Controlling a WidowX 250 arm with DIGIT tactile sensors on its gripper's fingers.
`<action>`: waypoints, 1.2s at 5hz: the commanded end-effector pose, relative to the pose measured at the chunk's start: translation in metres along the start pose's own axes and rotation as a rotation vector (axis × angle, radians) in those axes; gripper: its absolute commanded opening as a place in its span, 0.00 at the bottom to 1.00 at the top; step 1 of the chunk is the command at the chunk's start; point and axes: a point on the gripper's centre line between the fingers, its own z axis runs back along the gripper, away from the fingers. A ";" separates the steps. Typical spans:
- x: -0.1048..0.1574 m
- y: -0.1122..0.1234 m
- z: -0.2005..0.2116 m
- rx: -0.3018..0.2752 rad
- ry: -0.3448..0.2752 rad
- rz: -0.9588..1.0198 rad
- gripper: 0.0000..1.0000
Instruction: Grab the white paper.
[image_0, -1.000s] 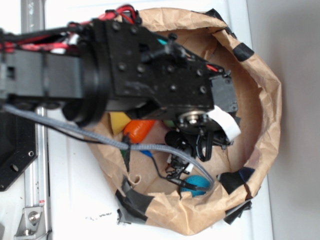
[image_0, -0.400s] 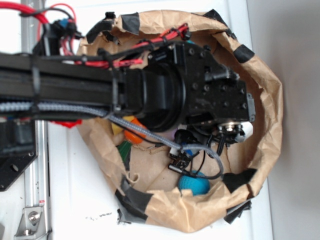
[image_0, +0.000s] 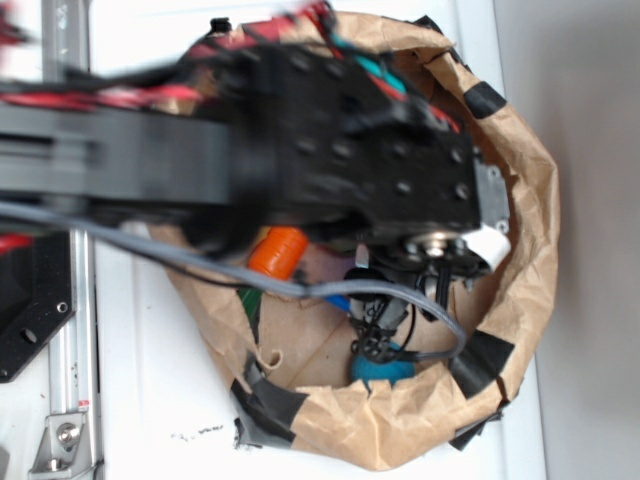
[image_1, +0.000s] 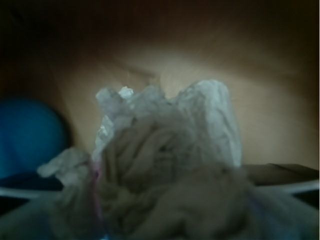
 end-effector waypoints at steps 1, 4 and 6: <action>0.003 0.016 0.100 0.077 0.037 0.346 0.00; -0.028 0.004 0.119 0.115 -0.058 0.403 0.00; -0.034 0.006 0.110 0.151 -0.034 0.474 0.00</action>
